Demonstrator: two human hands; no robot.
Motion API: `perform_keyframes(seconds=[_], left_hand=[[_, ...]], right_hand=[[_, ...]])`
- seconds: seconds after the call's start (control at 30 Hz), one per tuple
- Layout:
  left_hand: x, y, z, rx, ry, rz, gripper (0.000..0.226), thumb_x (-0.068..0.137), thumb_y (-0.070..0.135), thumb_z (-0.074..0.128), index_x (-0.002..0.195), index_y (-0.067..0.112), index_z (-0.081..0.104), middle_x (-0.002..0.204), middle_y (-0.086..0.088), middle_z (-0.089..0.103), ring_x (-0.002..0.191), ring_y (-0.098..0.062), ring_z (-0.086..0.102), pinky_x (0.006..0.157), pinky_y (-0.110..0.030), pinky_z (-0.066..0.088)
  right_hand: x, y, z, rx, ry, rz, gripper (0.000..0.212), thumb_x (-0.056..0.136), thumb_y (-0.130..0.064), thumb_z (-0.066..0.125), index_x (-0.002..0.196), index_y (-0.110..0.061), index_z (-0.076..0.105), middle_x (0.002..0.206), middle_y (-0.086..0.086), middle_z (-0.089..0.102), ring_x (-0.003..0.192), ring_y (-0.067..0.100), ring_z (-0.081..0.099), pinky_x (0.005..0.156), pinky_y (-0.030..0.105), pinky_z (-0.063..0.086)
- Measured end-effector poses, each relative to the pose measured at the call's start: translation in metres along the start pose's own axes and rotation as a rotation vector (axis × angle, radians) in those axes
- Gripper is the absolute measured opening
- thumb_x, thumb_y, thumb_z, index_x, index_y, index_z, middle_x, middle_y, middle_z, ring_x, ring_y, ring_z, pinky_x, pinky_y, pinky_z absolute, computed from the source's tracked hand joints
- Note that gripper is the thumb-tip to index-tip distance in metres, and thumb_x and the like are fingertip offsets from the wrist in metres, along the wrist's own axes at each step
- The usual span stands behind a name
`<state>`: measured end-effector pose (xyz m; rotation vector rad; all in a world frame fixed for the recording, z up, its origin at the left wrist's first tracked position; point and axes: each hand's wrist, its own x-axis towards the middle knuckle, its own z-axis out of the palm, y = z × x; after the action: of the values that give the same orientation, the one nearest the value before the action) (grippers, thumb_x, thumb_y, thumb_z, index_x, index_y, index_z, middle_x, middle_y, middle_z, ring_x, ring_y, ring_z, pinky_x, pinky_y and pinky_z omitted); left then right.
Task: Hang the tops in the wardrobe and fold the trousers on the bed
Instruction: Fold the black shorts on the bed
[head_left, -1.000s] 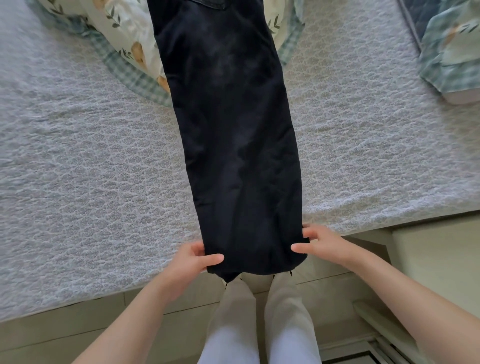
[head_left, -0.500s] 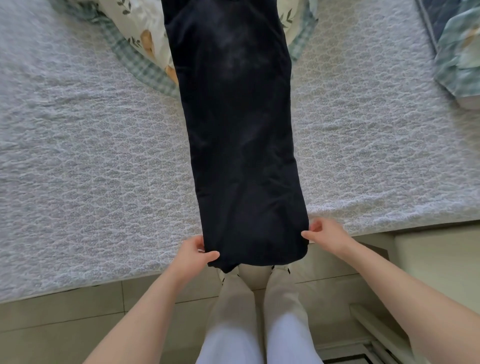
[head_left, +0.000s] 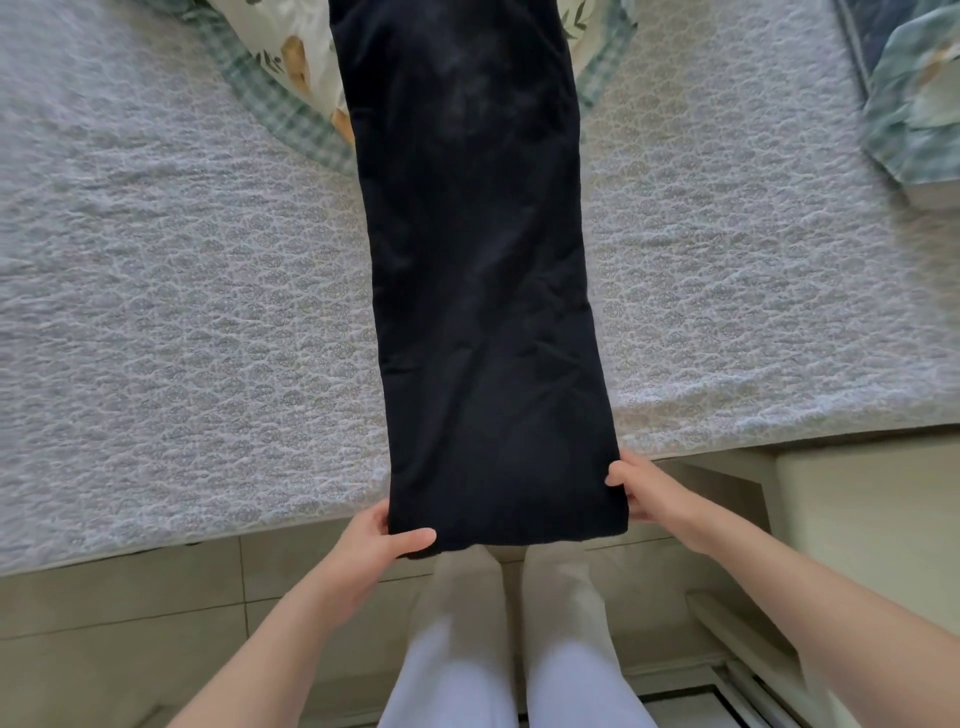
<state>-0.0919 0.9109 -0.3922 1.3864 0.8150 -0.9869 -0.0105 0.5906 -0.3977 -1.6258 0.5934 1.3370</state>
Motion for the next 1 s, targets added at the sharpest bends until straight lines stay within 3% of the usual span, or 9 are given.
perform_keyframes(seconds=[0.07, 0.2, 0.33, 0.4, 0.57, 0.67, 0.77, 0.87, 1.0], left_hand=[[-0.013, -0.008, 0.003, 0.013, -0.015, -0.011, 0.043, 0.084, -0.001, 0.071, 0.121, 0.019, 0.062, 0.115, 0.004, 0.073, 0.106, -0.014, 0.069, 0.090, -0.033, 0.054], [-0.036, -0.015, 0.004, 0.020, 0.017, 0.012, 0.040, 0.089, -0.001, 0.066, 0.124, 0.017, 0.060, 0.115, 0.003, 0.073, 0.105, -0.017, 0.069, 0.088, -0.034, 0.057], [-0.059, -0.010, 0.005, 0.091, 0.015, 0.043, 0.033, 0.095, 0.009, 0.062, 0.126, 0.020, 0.057, 0.120, 0.008, 0.070, 0.110, -0.005, 0.065, 0.085, -0.018, 0.051], [-0.070, -0.010, 0.007, 0.121, 0.054, 0.056, 0.028, 0.095, 0.016, 0.064, 0.122, 0.018, 0.057, 0.117, 0.007, 0.071, 0.109, -0.008, 0.066, 0.087, -0.020, 0.050], [-0.096, -0.011, 0.020, 0.130, 0.075, 0.079, 0.032, 0.093, 0.009, 0.065, 0.112, 0.014, 0.040, 0.094, -0.005, 0.077, 0.087, -0.015, 0.073, 0.069, -0.017, 0.050], [-0.101, -0.022, 0.026, 0.100, 0.147, 0.079, 0.036, 0.095, 0.014, 0.062, 0.117, 0.020, 0.033, 0.092, -0.009, 0.076, 0.081, -0.016, 0.072, 0.071, -0.022, 0.050], [-0.099, -0.033, 0.031, 0.073, 0.198, 0.061, 0.041, 0.097, 0.009, 0.056, 0.124, 0.022, 0.028, 0.088, -0.022, 0.070, 0.068, -0.021, 0.062, 0.067, -0.035, 0.056], [-0.095, -0.034, 0.033, 0.083, 0.240, 0.067, 0.041, 0.097, 0.007, 0.052, 0.122, 0.030, 0.029, 0.082, -0.016, 0.056, 0.067, -0.025, 0.051, 0.065, -0.038, 0.051], [-0.089, -0.003, 0.024, -0.029, 0.244, 0.051, 0.032, 0.096, 0.004, 0.050, 0.113, 0.031, 0.051, 0.077, -0.012, 0.061, 0.066, -0.022, 0.057, 0.060, -0.034, 0.052]], right_hand=[[-0.015, 0.000, 0.012, -0.013, -0.059, 0.019, 0.046, 0.072, -0.025, 0.053, 0.117, -0.020, 0.057, 0.104, -0.003, 0.066, 0.093, 0.017, 0.062, 0.082, 0.033, 0.048], [-0.041, 0.003, 0.028, -0.079, -0.071, 0.007, 0.039, 0.085, -0.021, 0.067, 0.123, -0.024, 0.060, 0.114, -0.008, 0.069, 0.105, 0.014, 0.065, 0.096, 0.034, 0.050], [-0.070, 0.002, 0.022, -0.153, -0.096, -0.010, 0.043, 0.089, -0.019, 0.065, 0.130, -0.026, 0.055, 0.120, -0.013, 0.065, 0.108, 0.006, 0.061, 0.085, 0.021, 0.047], [-0.086, 0.003, 0.021, -0.172, -0.089, -0.022, 0.037, 0.092, -0.018, 0.062, 0.127, -0.029, 0.055, 0.120, -0.013, 0.065, 0.106, 0.002, 0.060, 0.076, 0.016, 0.046], [-0.108, 0.019, 0.019, -0.014, -0.018, -0.061, 0.032, 0.090, -0.039, 0.065, 0.120, -0.029, 0.062, 0.114, -0.011, 0.071, 0.106, 0.011, 0.067, 0.100, 0.041, 0.049], [-0.113, 0.031, 0.023, 0.080, -0.064, -0.033, 0.030, 0.095, -0.037, 0.059, 0.122, -0.026, 0.062, 0.114, -0.009, 0.071, 0.107, 0.013, 0.067, 0.102, 0.045, 0.048], [-0.113, 0.041, 0.028, 0.146, -0.089, 0.019, 0.032, 0.101, -0.039, 0.048, 0.132, -0.032, 0.051, 0.123, -0.010, 0.066, 0.113, 0.015, 0.064, 0.095, 0.048, 0.052], [-0.109, 0.042, 0.035, 0.148, -0.058, 0.089, 0.031, 0.103, -0.035, 0.040, 0.133, -0.025, 0.044, 0.124, -0.001, 0.063, 0.105, 0.023, 0.067, 0.083, 0.051, 0.057], [-0.103, 0.016, 0.035, 0.139, 0.097, 0.030, 0.033, 0.101, -0.022, 0.047, 0.132, -0.020, 0.038, 0.116, 0.010, 0.062, 0.087, 0.024, 0.071, 0.064, 0.041, 0.060]])
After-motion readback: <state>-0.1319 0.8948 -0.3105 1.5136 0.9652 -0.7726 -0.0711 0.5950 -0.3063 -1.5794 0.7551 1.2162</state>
